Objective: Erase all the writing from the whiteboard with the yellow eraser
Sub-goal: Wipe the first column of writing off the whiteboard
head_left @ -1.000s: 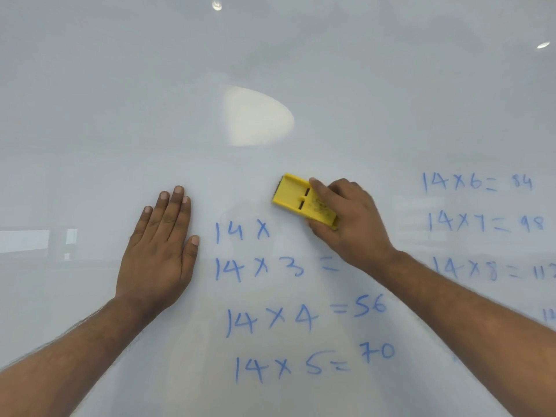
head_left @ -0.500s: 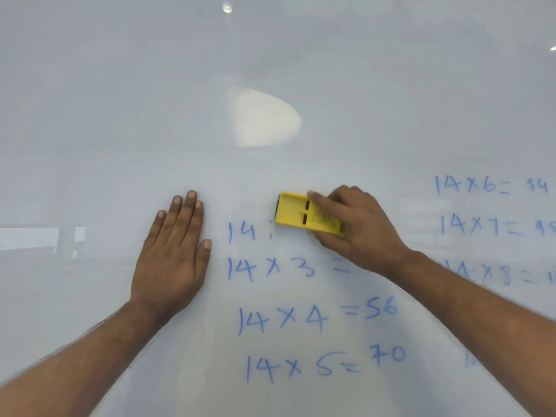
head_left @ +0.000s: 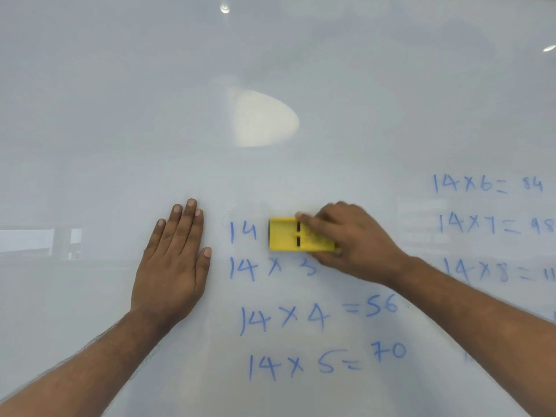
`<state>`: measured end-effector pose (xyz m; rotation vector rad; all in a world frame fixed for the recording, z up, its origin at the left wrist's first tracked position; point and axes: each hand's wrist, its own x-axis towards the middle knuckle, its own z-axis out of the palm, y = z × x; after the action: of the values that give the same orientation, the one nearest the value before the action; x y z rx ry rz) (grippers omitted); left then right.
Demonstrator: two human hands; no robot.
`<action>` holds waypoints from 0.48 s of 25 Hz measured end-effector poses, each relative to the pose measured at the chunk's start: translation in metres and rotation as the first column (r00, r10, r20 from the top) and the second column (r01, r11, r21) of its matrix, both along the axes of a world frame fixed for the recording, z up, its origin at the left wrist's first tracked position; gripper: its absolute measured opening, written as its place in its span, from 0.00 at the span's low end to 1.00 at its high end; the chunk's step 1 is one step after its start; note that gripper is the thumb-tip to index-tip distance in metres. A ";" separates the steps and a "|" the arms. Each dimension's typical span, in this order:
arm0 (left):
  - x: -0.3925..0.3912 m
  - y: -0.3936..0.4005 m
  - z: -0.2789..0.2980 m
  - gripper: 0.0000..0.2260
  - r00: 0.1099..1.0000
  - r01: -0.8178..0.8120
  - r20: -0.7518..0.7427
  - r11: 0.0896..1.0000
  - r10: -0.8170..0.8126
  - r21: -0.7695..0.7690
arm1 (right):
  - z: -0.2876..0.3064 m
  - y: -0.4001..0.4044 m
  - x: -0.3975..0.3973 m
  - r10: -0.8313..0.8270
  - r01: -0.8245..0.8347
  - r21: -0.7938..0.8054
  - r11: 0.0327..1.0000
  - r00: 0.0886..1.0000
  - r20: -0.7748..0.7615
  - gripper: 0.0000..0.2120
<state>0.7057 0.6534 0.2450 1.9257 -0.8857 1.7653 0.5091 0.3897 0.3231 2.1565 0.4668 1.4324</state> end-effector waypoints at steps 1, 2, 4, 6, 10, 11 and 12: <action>-0.001 -0.001 -0.002 0.28 1.000 -0.004 -0.007 1.000 0.004 -0.010 | 0.007 0.002 0.000 0.017 -0.020 0.085 0.996 0.999 0.037 0.28; -0.001 -0.002 -0.003 0.28 1.000 -0.006 -0.011 1.000 0.006 -0.016 | 0.012 0.008 0.002 0.038 -0.050 0.161 0.986 0.996 0.077 0.28; -0.002 -0.002 -0.006 0.28 1.000 -0.003 -0.008 1.000 0.003 -0.019 | 0.015 0.027 0.013 0.068 -0.095 0.234 0.968 0.990 0.121 0.30; -0.001 -0.002 -0.007 0.28 1.000 0.002 -0.005 1.000 -0.002 -0.018 | 0.009 0.048 0.027 0.078 -0.103 0.223 0.969 0.990 0.118 0.30; 0.001 0.001 -0.012 0.28 1.000 0.015 0.003 1.000 -0.015 -0.006 | -0.026 0.056 0.035 0.074 -0.074 0.048 0.996 0.997 0.006 0.29; 0.002 0.002 -0.015 0.28 1.000 0.011 0.003 1.000 -0.011 -0.007 | -0.030 0.050 0.031 0.064 -0.064 -0.013 0.998 0.997 -0.032 0.29; 0.002 0.003 -0.019 0.28 1.000 0.007 0.000 1.000 -0.007 -0.009 | -0.029 0.043 0.025 0.048 -0.052 -0.068 0.996 0.997 -0.061 0.29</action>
<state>0.7079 0.6562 0.2260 1.9145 -0.8819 1.7627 0.5344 0.4328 0.2937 2.1505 0.5880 1.3614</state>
